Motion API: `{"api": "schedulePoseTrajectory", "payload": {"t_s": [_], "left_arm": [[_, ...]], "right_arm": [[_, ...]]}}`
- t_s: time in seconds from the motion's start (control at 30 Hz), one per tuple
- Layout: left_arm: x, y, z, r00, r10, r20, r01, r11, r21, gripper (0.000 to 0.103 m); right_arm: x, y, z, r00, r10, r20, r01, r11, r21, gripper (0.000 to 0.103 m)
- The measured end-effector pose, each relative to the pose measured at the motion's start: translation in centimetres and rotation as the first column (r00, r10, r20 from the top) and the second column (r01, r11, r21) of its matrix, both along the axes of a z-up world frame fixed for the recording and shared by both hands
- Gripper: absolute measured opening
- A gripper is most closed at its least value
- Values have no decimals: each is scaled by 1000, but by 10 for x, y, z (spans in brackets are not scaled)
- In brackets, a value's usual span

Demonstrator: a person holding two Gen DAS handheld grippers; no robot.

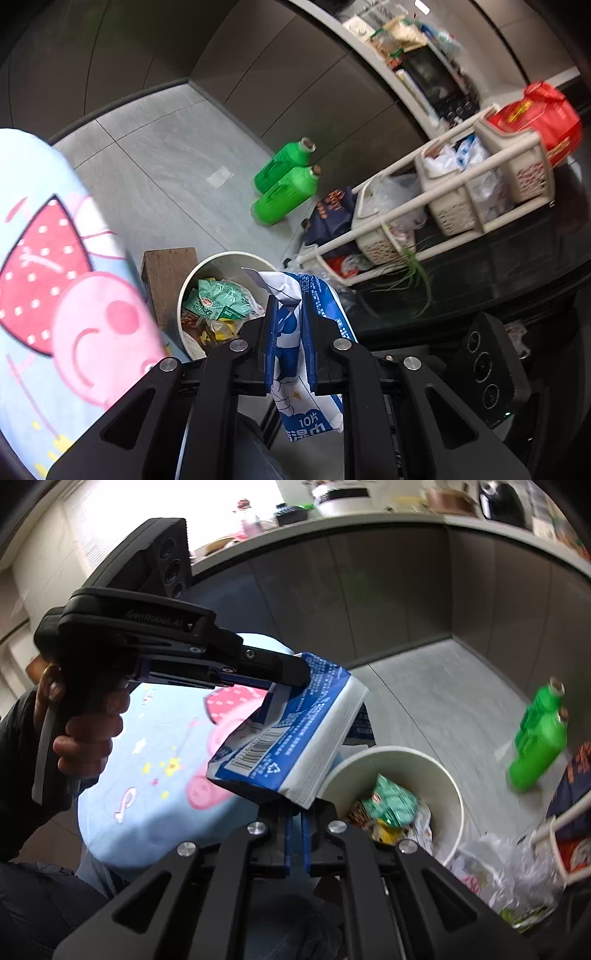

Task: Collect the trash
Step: 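Carry the carton over the bin with the left tool and open it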

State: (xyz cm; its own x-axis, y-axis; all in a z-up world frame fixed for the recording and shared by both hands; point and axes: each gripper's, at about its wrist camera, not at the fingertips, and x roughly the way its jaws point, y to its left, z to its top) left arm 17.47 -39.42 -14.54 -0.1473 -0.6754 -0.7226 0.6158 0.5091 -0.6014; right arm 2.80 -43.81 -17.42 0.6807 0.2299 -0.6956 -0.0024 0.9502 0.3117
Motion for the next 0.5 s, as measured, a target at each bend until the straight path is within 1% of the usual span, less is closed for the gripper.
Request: {"api": "schedulePoseTrajectory", "payload": {"t_s": [0.07, 0.1, 0.13, 0.17, 0.2, 0.23, 0.27, 0.3, 0.33, 0.37, 0.4, 0.43, 0.5], "left_arm": [[-3, -12, -12, 1000, -5, 7, 5, 999, 31, 12], [-4, -16, -16, 1000, -6, 15, 6, 999, 46, 12], [-4, -20, -20, 1000, -4, 27, 2, 998, 63, 14], [-4, -23, -25, 999, 8, 53, -13, 996, 87, 19], [-4, -25, -28, 996, 22, 82, -31, 993, 111, 37], [-4, -26, -29, 994, 33, 107, -46, 991, 126, 60], [-4, -26, -31, 987, 56, 152, -78, 986, 149, 68], [-4, -26, -30, 982, 69, 173, -97, 983, 157, 73], [-3, -25, -31, 980, 76, 183, -107, 981, 163, 75], [-3, -24, -30, 980, 79, 185, -111, 980, 167, 77], [-2, -22, -30, 978, 82, 190, -115, 979, 166, 81], [-2, -19, -27, 974, 88, 207, -123, 979, 161, 84], [-2, -17, -23, 967, 94, 235, -132, 979, 153, 87]], "right_arm": [[-3, -9, -17, 1000, -17, -22, 18, 1000, 19, 9], [-6, -22, -22, 999, -25, -30, 26, 999, 24, 10], [-6, -26, -27, 999, -33, -36, 34, 999, 26, 11], [-4, -31, -35, 998, -43, -44, 45, 998, 33, 16], [-1, -31, -38, 997, -52, -49, 54, 998, 36, 19], [-2, -33, -42, 997, -61, -54, 63, 998, 32, 32], [0, -35, -50, 996, -68, -59, 69, 997, 14, 57], [-1, -36, -56, 995, -74, -67, 73, 997, -10, 73], [-2, -34, -63, 994, -77, -79, 73, 996, -42, 85], [-2, -32, -70, 992, -69, -101, 62, 995, -73, 84], [-2, -31, -78, 991, -65, -119, 55, 995, -85, 84], [-3, -30, -82, 989, -63, -131, 52, 995, -90, 84], [-7, -28, -85, 989, -57, -136, 46, 995, -85, 88]]}}
